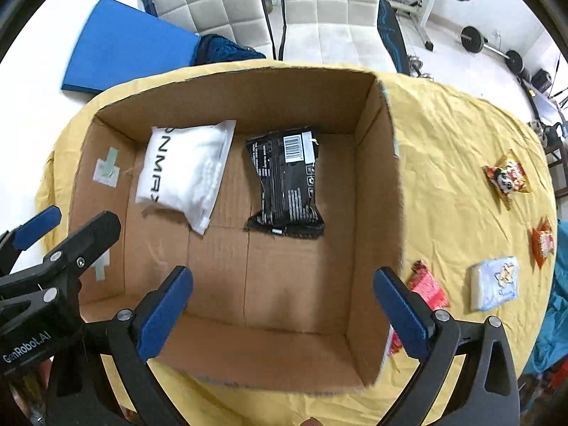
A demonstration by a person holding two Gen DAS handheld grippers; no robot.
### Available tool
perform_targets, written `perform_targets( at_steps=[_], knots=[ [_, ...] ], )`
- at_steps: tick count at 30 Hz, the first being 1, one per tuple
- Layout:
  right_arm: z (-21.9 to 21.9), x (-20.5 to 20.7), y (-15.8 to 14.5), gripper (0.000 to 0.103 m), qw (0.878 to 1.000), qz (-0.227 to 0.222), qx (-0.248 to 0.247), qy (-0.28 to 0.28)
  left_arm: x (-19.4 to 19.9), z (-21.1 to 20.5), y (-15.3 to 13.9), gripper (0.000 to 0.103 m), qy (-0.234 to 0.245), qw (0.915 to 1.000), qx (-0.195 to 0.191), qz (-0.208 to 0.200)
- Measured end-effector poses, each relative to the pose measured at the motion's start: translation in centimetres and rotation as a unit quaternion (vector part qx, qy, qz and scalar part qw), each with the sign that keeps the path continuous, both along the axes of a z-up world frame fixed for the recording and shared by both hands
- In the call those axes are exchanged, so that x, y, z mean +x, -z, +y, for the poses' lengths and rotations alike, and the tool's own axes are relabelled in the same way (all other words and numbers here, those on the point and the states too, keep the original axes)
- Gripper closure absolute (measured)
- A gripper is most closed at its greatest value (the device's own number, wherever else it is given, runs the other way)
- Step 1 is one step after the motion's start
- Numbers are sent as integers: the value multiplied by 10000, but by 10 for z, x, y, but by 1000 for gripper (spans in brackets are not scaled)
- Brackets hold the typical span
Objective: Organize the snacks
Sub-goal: 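Open both tools to drop the pouch and bag, then lift away, then grasp the red wrapper with left tool while right tool grasps blue pouch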
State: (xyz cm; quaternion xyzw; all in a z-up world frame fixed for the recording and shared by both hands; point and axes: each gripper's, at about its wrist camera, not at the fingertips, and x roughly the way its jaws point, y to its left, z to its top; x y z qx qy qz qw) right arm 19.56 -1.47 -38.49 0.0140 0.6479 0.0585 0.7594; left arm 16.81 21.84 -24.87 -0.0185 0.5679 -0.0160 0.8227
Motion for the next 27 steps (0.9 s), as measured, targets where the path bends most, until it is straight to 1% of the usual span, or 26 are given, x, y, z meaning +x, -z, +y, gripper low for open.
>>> perform_targets(
  at_steps=[1,5,7,12,16,20,22,24,25,27],
  knots=[
    [0,-5,-7,0,10000,-40,4,-1,1,-3,-4,4,-1,10000,-10,-11],
    [-4,-25,-25,0,9997,-219,-9,-54,-17,-4,-23,4,-82,9998,-129,-94],
    [-8,-36,-36,0,9996,-267,61,-52,-27,-3,-34,4,-147,9997,-162,-146],
    [-18,-61,-64,0,9989,-408,251,-4,-50,-5,-58,4,-141,9992,-232,-285],
    [-25,-77,-87,0,9977,-552,396,-16,-66,-5,-77,4,-173,9986,-240,-442],
    [-36,-86,-103,0,9964,-645,548,-13,-78,-11,-93,4,-267,9973,-118,-676],
    [-48,-90,-109,0,9958,-650,646,39,-83,-16,-102,4,-327,9959,-122,-839],
    [-62,-94,-114,0,9954,-652,694,102,-87,-24,-111,4,-385,9935,-204,-1055],
    [-74,-96,-116,0,9951,-663,712,179,-88,-28,-113,4,-398,9928,-239,-1104],
    [-99,-100,-116,0,9947,-627,748,328,-87,-43,-116,4,-370,9921,-429,-1117]
  ],
)
